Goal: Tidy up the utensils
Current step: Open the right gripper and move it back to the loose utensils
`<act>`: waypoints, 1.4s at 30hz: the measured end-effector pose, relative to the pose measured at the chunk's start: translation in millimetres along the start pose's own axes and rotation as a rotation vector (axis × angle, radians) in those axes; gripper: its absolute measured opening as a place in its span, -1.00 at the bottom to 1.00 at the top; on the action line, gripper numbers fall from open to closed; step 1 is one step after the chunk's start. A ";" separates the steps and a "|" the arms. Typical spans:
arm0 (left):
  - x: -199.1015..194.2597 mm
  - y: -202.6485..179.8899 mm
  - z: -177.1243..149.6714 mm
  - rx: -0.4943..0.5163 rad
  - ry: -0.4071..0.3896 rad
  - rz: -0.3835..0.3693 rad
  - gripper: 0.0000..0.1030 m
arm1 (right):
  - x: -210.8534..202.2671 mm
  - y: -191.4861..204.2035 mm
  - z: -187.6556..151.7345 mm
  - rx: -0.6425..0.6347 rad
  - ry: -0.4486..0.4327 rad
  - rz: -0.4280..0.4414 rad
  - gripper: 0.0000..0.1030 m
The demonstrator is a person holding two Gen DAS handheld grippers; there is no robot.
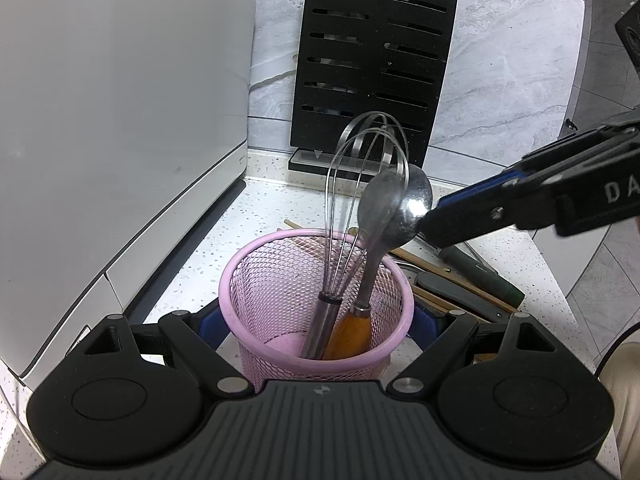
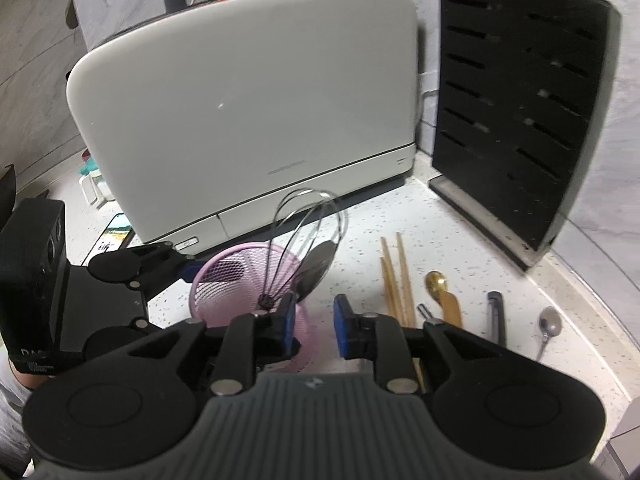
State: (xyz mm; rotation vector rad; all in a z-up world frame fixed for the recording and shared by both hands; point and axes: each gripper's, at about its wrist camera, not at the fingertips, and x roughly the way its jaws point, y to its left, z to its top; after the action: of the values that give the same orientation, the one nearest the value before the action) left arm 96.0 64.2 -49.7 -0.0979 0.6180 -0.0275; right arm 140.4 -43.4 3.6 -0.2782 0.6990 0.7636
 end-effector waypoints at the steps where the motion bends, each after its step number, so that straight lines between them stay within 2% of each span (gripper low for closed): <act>1: -0.1 0.1 -0.2 0.000 0.000 0.000 0.96 | -2.0 -2.5 -0.6 0.003 -0.005 -0.005 -0.58; 4: -0.1 -0.1 -0.1 -0.002 0.002 0.002 0.96 | -8.2 -10.1 -3.6 0.015 -0.024 -0.019 -0.45; 7: 0.1 -0.2 0.0 -0.003 0.003 0.004 0.96 | -13.9 -19.7 -8.2 0.056 -0.063 -0.051 -0.14; 12: 0.2 0.1 0.4 -0.003 0.005 0.004 0.96 | -16.3 -38.7 -14.1 0.110 -0.059 -0.096 -0.11; 17: 0.2 -0.1 0.5 -0.003 0.005 0.005 0.96 | -11.1 -60.8 -19.8 0.180 -0.005 -0.136 -0.12; 19: 0.3 0.1 0.6 -0.002 0.005 0.004 0.96 | -6.5 -68.2 -22.6 0.204 0.030 -0.161 -0.14; 23: 0.3 -0.3 0.7 -0.003 0.006 0.004 0.96 | 3.1 -80.0 -30.0 0.230 0.090 -0.169 -0.52; 24: 0.3 -0.3 0.7 -0.003 0.006 0.004 0.96 | 6.5 -82.0 -31.2 0.231 0.106 -0.163 -0.55; 34: 1.0 -0.2 0.3 -0.001 0.008 0.003 0.96 | 34.0 -77.0 -30.6 0.101 0.209 -0.181 -0.56; 42: 1.2 -0.6 0.7 -0.001 0.009 0.004 0.96 | 50.4 -53.1 -37.4 -0.023 0.307 -0.059 -0.69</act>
State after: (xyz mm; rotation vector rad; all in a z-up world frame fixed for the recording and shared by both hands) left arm 97.4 63.6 -49.8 -0.0972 0.6272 -0.0240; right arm 186.4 -71.0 -58.7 -0.4407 0.9671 0.6794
